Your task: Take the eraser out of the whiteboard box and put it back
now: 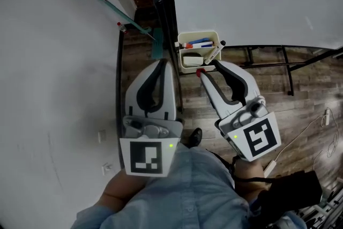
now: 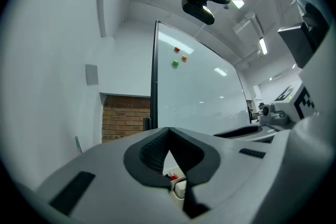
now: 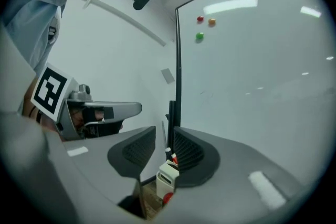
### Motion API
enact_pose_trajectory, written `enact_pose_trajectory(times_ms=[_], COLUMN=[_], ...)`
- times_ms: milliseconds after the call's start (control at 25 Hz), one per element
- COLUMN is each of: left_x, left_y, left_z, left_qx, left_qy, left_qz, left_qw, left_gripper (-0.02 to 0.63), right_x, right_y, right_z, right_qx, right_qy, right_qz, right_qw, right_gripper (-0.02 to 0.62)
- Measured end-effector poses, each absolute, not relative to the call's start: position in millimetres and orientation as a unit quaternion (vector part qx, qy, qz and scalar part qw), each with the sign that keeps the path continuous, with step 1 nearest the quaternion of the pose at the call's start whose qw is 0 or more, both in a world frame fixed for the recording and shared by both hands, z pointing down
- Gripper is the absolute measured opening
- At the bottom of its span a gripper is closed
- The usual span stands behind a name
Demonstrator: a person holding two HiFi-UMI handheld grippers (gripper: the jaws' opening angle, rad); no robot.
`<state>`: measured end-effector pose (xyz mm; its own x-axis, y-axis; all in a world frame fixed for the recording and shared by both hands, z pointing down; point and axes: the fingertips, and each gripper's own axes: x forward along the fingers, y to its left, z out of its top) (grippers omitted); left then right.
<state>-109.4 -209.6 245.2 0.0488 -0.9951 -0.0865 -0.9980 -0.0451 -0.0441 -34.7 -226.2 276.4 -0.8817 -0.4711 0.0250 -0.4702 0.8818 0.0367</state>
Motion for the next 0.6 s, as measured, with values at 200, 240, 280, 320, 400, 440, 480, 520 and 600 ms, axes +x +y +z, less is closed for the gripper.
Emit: enact_pose_trajectory(times_ms=[200,240,280,320,400,440,480,520,600], left_x=[-91,-87,-84,-81,-75,-73,-71,-69,-66], left_y=[-191,-188,-184,-181,-175,-172,-169,-167,-164], left_z=[233,231,229,228,225,224,223,221,218], left_qx=[-0.726,-0.726,-0.727,-0.727,-0.727,-0.727,-0.727,-0.727,-0.727], left_qy=[0.684,0.683,0.683,0.682,0.682,0.682,0.682,0.681,0.68], left_qz=[0.024,0.026,0.028,0.03,0.032,0.032,0.033,0.034,0.034], left_qw=[0.065,0.068,0.071,0.073,0.075,0.076,0.078,0.081,0.087], left_gripper=[0.005,0.005,0.005,0.005,0.005,0.005,0.005,0.005,0.005], right_x=[-14,-9,-6,-3,2,4,5,7,10], right_y=[-215,-215,-213,-210,-204,-201,-198,-196,-192], right_z=[252,249,246,244,239,237,235,233,229], right_qx=[0.288,0.296,0.301,0.304,0.306,0.307,0.308,0.309,0.309], right_qy=[-0.957,-0.955,-0.953,-0.952,-0.951,-0.951,-0.951,-0.95,-0.95], right_qz=[-0.02,-0.02,-0.021,-0.023,-0.027,-0.03,-0.032,-0.034,-0.039], right_qw=[-0.011,-0.014,-0.016,-0.018,-0.021,-0.022,-0.023,-0.024,-0.027], right_gripper=[0.029,0.018,0.011,0.004,0.002,0.002,0.002,0.002,0.001])
